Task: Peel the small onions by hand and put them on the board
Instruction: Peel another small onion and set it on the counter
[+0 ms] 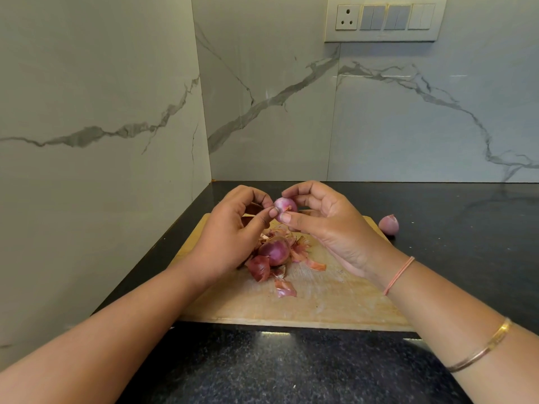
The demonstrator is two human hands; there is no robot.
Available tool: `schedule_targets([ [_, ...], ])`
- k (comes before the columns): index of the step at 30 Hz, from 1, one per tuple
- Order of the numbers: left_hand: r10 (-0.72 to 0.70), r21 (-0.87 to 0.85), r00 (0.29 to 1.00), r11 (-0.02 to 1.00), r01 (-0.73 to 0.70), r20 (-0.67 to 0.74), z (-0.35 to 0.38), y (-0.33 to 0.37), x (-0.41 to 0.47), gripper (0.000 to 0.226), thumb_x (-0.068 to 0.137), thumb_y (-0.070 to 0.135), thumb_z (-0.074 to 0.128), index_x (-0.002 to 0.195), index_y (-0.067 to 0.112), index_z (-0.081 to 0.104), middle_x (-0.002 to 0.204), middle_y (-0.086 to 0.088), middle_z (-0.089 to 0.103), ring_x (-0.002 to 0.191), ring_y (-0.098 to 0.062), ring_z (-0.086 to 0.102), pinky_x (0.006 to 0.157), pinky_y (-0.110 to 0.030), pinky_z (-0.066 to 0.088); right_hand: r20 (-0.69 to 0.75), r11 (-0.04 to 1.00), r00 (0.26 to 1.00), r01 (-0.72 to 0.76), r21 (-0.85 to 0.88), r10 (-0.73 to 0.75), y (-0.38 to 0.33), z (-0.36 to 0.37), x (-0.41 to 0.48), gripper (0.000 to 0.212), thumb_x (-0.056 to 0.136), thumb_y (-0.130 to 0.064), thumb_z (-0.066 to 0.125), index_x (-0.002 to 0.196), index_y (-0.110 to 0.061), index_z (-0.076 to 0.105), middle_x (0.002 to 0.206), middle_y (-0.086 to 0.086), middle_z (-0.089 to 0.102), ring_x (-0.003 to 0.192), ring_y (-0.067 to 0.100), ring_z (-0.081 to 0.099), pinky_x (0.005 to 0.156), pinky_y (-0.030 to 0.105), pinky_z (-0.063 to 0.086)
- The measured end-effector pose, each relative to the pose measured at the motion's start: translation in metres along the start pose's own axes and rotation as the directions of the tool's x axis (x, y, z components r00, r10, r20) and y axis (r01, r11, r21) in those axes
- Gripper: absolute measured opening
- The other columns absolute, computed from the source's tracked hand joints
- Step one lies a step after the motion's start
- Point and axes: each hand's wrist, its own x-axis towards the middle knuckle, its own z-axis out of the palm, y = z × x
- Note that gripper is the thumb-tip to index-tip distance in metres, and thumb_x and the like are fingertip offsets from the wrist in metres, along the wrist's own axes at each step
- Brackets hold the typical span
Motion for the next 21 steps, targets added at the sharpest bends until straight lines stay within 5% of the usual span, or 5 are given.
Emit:
schedule_targets([
  [6,-0.022,-0.016,1.000,1.000,0.022,0.019,0.003,-0.001,0.001,0.007,0.093,0.012,0.054,0.086,0.011,0.056,0.089,-0.003,0.058,0.079,-0.014,0.061,0.065,-0.013,0.047,-0.006,1.000,1.000,-0.008,0.022,0.008,0.000,0.001,0.001,0.022,0.086,-0.001,0.063,0.103,-0.015,0.058,0.102,0.004,0.067,0.089,0.015,0.063,0.080,0.031,0.053],
  [10,-0.114,-0.007,0.993,0.993,0.114,-0.033,0.002,-0.003,0.003,0.014,0.096,0.012,0.048,0.085,0.019,0.051,0.088,-0.002,0.059,0.075,-0.006,0.058,0.064,-0.015,0.047,0.008,0.998,1.000,-0.026,0.060,0.026,-0.002,0.000,0.000,0.023,0.089,0.002,0.058,0.106,-0.013,0.056,0.110,0.006,0.067,0.092,0.016,0.064,0.082,0.036,0.055],
  [15,-0.231,0.065,0.966,0.969,0.239,-0.112,-0.001,-0.011,0.007,0.010,0.096,0.015,0.050,0.089,0.022,0.052,0.094,-0.001,0.061,0.087,-0.017,0.062,0.078,-0.041,0.054,0.027,0.993,0.999,-0.046,0.113,0.043,-0.002,-0.001,0.000,0.024,0.089,0.004,0.057,0.107,-0.012,0.059,0.115,0.010,0.065,0.096,0.017,0.065,0.082,0.033,0.056],
  [21,-0.185,0.060,0.981,0.980,0.189,-0.059,-0.002,-0.007,0.004,0.019,0.091,0.007,0.056,0.090,0.025,0.058,0.092,0.011,0.061,0.081,-0.001,0.059,0.071,-0.013,0.049,0.002,0.985,0.998,-0.055,0.166,0.055,-0.002,-0.002,0.000,0.028,0.087,0.007,0.057,0.104,-0.013,0.065,0.113,0.006,0.063,0.105,0.018,0.062,0.090,0.032,0.054],
])
